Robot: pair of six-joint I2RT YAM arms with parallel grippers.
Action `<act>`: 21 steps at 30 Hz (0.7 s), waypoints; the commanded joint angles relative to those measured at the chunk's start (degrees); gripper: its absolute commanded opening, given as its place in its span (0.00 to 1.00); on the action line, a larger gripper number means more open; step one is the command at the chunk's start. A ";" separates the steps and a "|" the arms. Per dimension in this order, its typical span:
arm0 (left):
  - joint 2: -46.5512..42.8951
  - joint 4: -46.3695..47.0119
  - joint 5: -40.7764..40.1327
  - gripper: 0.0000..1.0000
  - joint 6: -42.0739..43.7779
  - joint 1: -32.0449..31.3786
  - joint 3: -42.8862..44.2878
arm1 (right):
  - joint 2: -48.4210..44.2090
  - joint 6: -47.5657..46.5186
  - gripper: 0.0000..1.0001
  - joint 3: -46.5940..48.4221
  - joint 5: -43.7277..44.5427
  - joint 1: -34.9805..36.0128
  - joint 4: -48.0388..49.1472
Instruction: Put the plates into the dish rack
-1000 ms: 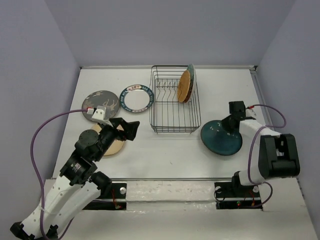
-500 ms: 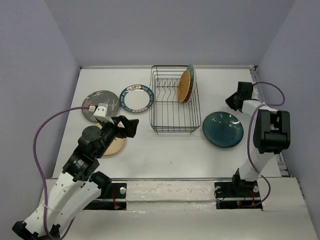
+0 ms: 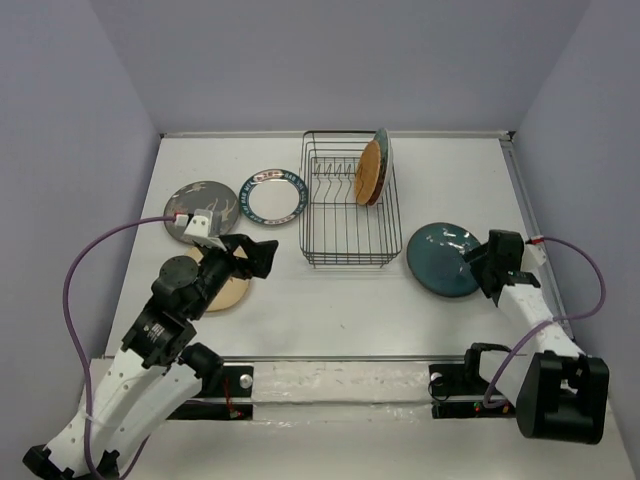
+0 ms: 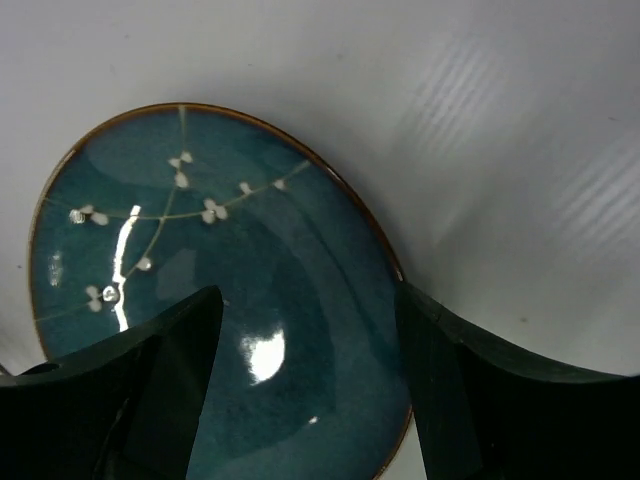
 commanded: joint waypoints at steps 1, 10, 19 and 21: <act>-0.92 2.53 0.05 0.99 0.84 -1.39 1.02 | -7.10 4.81 0.76 -3.40 6.47 -1.60 -8.72; -1.36 2.53 -0.21 0.99 0.84 -2.45 0.94 | -3.61 5.54 0.77 -4.91 -1.78 -1.61 -7.33; -0.48 2.53 -0.12 0.99 0.92 -2.54 0.94 | -3.42 13.42 0.56 -17.20 -15.94 -2.13 15.14; -0.13 2.62 0.05 0.99 0.92 -2.54 0.94 | -7.36 17.02 0.52 -20.37 -15.85 -2.13 18.31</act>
